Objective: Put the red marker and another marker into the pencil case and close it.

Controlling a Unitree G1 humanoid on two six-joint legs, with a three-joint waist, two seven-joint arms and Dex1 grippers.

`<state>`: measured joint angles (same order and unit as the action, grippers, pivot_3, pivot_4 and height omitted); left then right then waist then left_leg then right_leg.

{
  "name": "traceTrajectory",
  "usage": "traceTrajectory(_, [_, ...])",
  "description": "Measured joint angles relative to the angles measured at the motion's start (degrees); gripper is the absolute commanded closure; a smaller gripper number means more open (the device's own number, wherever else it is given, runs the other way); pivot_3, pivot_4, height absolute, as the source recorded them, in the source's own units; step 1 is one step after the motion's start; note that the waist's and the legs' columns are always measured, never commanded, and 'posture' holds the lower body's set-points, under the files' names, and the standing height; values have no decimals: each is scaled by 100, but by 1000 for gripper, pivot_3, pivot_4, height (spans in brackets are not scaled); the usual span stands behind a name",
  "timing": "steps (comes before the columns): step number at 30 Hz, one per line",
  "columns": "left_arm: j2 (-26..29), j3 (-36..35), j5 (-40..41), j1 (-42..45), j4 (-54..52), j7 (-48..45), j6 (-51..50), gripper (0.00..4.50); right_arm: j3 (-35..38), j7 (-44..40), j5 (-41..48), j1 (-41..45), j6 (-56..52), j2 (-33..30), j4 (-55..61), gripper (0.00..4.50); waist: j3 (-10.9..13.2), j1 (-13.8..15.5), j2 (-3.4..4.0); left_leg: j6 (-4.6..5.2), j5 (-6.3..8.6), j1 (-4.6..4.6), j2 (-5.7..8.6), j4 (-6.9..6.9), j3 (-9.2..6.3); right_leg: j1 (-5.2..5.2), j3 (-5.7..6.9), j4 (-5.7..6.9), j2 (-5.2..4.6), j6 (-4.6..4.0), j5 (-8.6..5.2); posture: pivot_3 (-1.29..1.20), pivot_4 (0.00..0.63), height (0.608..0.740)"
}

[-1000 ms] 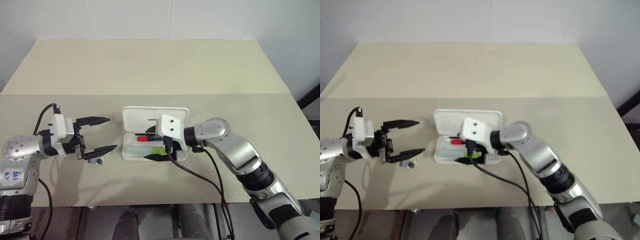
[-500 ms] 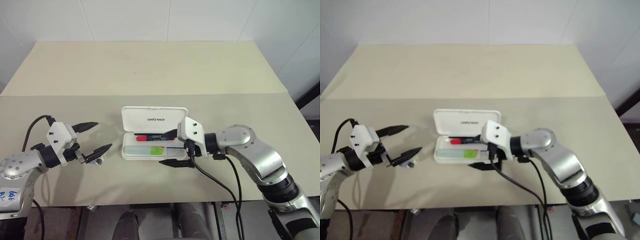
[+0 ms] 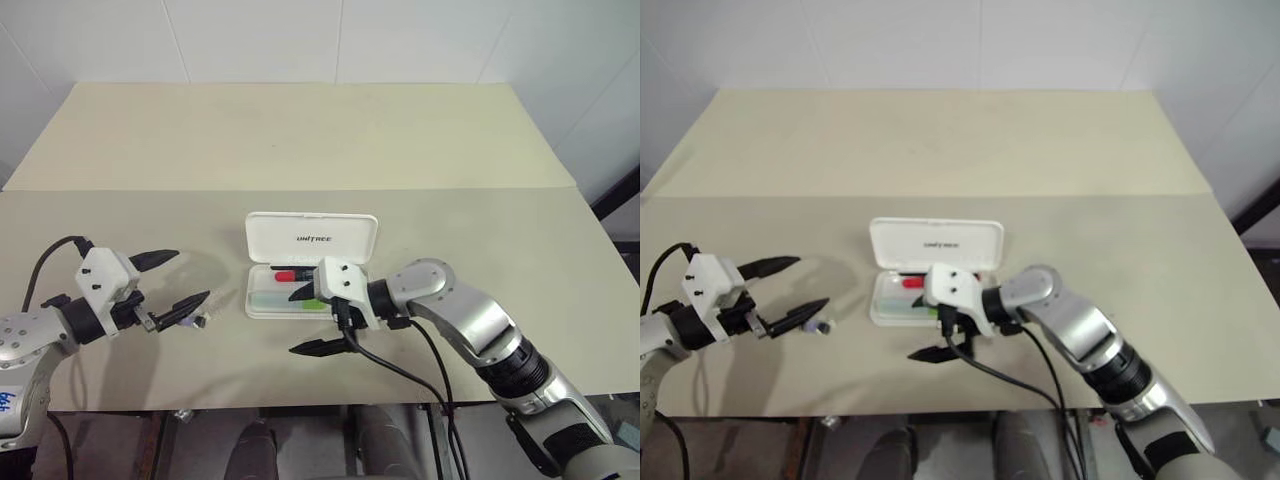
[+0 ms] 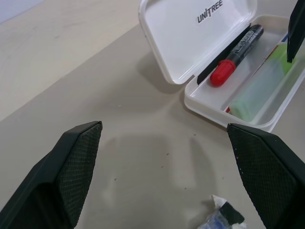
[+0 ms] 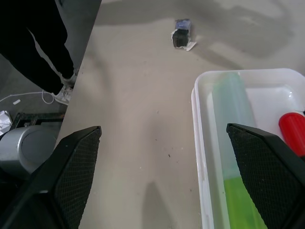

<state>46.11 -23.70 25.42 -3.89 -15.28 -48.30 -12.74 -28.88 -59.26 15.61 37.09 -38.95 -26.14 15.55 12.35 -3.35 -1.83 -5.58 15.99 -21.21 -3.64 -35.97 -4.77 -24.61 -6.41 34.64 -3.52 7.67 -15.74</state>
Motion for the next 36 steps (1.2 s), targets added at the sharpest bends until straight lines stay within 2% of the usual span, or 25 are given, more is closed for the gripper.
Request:
traceTrajectory(28, [-64, 243, -2, 319, -2, -84, 59, 0, -89, 35, -464, -115, 209, 135, -213, 50, 0, -1, -1, -2, 1, 0, 0, 0, 0, 0, 0, 0, 0, 2, 1, 0, 150, 740])
traceTrajectory(36, [-66, 82, 0, -288, -349, 58, -107, 0, 827, -101, 41, -195, 235, -345, 257, 50, 0, 8, -1, -1, 7, -2, -1, 5, 0, -1, 0, -5, 0, 2, 1, 0, 150, 740])
